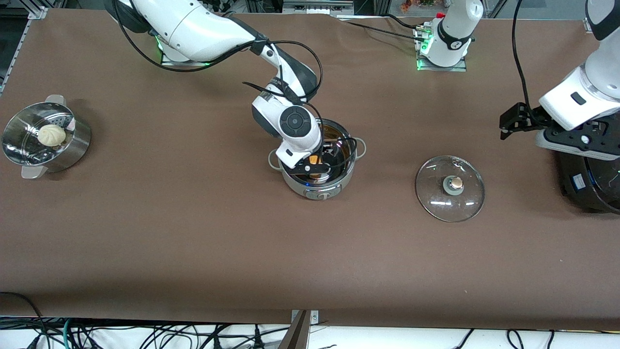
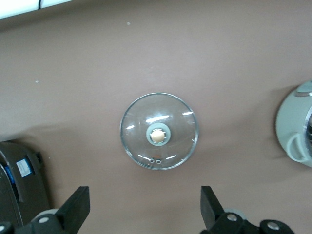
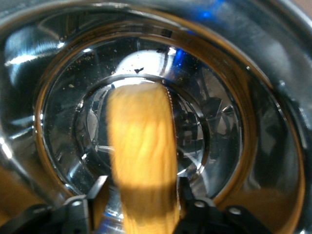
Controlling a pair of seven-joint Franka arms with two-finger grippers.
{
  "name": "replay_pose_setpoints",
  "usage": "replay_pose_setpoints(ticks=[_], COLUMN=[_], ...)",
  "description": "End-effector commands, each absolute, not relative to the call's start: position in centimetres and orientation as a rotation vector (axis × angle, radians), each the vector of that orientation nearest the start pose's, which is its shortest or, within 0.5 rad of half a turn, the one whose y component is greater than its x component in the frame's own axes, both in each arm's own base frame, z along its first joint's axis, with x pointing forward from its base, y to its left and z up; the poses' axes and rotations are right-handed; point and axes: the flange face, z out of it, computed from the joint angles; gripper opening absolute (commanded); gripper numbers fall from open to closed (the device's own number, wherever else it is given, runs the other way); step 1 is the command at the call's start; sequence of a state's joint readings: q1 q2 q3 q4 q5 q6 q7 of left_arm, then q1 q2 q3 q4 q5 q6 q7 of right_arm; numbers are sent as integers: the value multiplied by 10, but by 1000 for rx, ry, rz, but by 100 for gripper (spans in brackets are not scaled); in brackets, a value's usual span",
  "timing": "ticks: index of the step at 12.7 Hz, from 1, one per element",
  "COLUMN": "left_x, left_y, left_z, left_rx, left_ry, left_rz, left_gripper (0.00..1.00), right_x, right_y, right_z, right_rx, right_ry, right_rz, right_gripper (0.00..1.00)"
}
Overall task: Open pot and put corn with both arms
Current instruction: 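Release the corn into the pot with the right gripper while the left gripper withdraws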
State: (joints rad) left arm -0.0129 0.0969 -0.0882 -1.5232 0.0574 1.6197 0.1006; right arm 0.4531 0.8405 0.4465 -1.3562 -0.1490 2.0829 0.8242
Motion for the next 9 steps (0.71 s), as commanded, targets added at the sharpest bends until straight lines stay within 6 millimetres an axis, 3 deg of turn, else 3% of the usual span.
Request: replay_pose_setpoints(ticks=[1,3,6,8,9], left_x=[559,559,559,559,559], left_y=[-28,-25,-27,-21,-19], left_z=[606,605,605,605,605], left_rx=[-3098,-3101,-3099,-3099,-3100], left_ry=[269,252,257,257,252], left_rz=[1,13,16,16,21], left_gripper=[100,100,100,100,100], right_x=[517,514,518,531,555], right_y=[527,527,520,481,438], right_z=[257,280,365,430,454], right_rx=[-3030,-3049,-3106,-3170,-3193], right_ry=[-38,-53,-67,1,103], right_rz=[229,244,274,236,207], right_gripper=[100,100,100,100,100])
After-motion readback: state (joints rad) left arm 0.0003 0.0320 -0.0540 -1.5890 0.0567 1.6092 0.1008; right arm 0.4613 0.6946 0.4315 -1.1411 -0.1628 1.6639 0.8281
